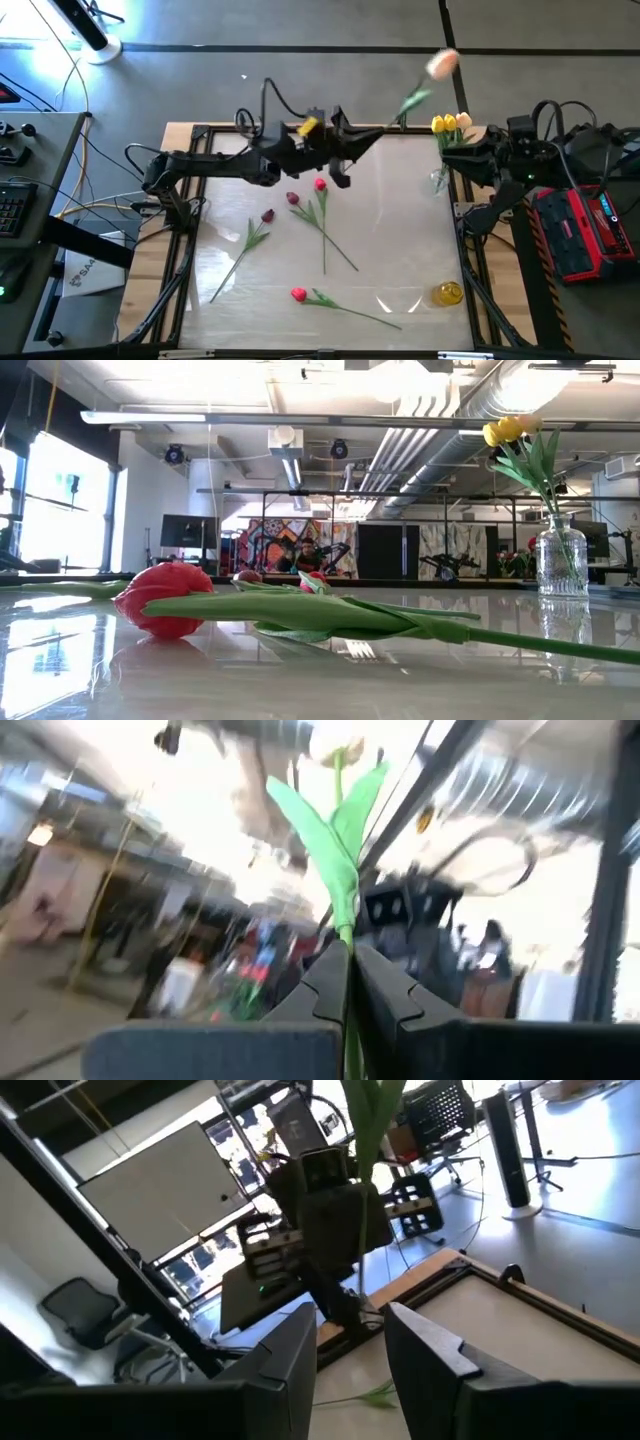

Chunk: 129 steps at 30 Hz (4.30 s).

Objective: Sort flowers into vase by color
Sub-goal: Put the white tulip into the transparent vase

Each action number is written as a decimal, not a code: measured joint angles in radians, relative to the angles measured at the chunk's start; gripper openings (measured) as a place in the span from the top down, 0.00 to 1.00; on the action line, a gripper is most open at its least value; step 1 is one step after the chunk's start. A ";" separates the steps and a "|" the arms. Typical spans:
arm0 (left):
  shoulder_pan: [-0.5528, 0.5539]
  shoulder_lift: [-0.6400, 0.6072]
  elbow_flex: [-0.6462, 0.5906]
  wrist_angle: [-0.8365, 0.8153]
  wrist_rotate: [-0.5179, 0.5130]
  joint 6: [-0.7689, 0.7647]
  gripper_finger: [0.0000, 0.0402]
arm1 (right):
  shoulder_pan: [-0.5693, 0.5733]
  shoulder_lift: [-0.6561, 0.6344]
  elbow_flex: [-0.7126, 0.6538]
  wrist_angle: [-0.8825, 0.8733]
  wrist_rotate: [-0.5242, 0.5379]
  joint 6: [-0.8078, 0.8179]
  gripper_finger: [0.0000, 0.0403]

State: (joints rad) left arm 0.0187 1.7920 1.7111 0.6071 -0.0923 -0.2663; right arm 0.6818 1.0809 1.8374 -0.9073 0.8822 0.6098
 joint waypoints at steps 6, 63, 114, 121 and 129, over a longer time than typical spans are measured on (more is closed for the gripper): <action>0.028 -0.060 -0.211 0.297 0.038 -0.079 1.00 | 0.008 0.014 0.000 0.000 0.001 -0.005 0.73; 0.034 -0.118 -0.573 0.876 0.181 -0.175 1.00 | -0.609 0.478 0.000 0.752 -0.603 -0.453 0.57; 0.153 -0.395 -0.573 -0.317 0.365 0.025 0.74 | -0.352 0.260 0.000 0.205 -0.179 -0.468 1.00; 0.153 -0.461 -0.573 -0.694 0.278 0.067 0.74 | -0.287 0.247 -0.014 0.157 -0.183 -0.477 1.00; 0.119 -0.461 -0.573 -0.773 0.224 0.078 0.73 | -0.223 0.119 -0.226 0.352 -0.179 -0.497 1.00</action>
State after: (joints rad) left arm 0.1374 1.3308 1.1381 -0.1658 0.1318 -0.1883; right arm 0.4588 1.1994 1.6112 -0.5550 0.7027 0.1132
